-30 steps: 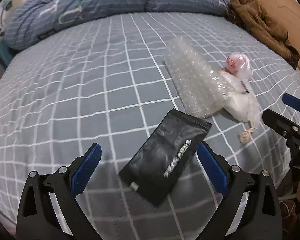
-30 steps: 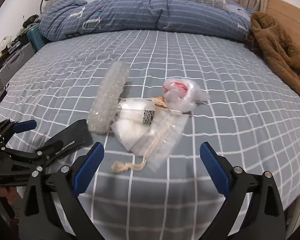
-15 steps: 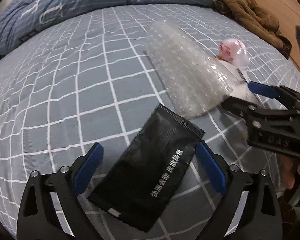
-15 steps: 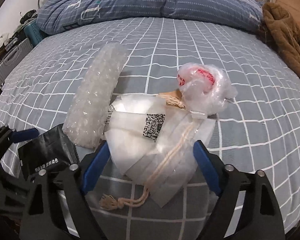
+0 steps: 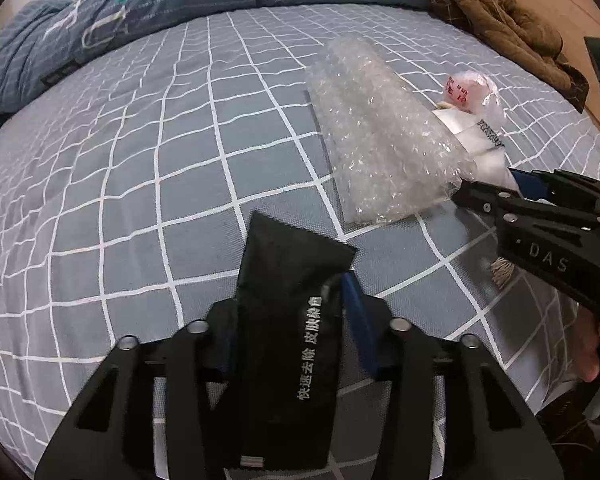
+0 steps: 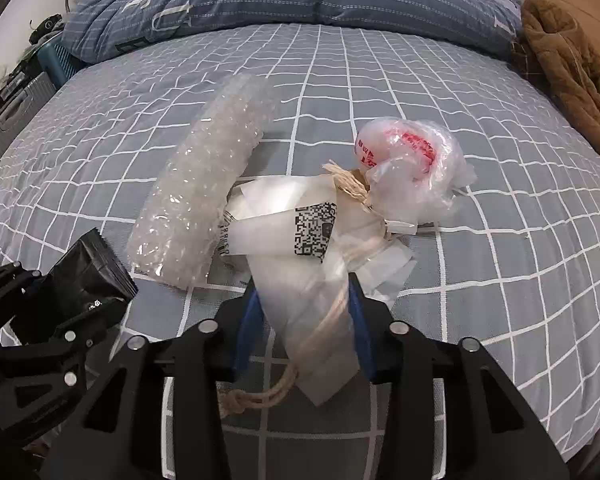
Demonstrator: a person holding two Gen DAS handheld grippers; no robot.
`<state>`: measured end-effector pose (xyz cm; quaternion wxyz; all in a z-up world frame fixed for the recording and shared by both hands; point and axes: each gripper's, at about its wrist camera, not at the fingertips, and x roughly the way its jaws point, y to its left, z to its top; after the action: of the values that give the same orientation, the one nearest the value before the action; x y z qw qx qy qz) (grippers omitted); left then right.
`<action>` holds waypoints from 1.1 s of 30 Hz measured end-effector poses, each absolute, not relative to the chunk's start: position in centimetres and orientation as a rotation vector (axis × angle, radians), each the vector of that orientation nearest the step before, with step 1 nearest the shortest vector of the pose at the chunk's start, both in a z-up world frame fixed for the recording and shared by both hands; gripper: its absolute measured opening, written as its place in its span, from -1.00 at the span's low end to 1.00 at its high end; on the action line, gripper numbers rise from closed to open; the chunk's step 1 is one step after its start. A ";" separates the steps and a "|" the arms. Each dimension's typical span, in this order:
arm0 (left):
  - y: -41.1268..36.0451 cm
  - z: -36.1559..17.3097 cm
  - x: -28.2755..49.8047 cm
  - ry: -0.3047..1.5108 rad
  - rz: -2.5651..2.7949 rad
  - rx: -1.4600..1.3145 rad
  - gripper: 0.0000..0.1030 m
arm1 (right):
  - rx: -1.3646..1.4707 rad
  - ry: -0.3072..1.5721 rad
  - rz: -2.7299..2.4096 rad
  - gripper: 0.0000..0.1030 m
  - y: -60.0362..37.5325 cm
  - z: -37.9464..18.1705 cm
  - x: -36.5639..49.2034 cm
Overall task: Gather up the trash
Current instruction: 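Grasp the black packet with the left tool while the right tool grasps the white drawstring bag, then carry the black packet and white bag with both tools down over the bin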
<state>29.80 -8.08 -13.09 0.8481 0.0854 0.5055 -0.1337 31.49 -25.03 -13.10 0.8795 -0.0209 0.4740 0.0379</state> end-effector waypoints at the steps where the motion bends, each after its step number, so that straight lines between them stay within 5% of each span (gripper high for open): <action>1: -8.1 -13.1 29.7 1.065 -0.275 0.180 -0.42 | -0.040 0.988 0.079 -0.31 -25.1 -12.9 31.4; 4: -7.7 -12.6 29.3 1.070 -0.253 0.159 -0.76 | -0.027 0.980 0.079 -0.32 -25.4 -12.3 30.8; 8: -7.1 -11.9 28.3 1.073 -0.223 0.133 -0.88 | -0.013 0.963 0.078 -0.32 -25.7 -11.3 29.5; 33: -3.4 -3.0 16.5 0.967 -0.133 -0.012 -0.92 | -0.007 0.877 0.123 -0.32 -23.8 -4.7 17.7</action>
<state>16.46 -3.41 -3.04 0.8831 -0.0058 0.4647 -0.0639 17.68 -23.83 -4.72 0.9035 -0.0032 0.4244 0.0597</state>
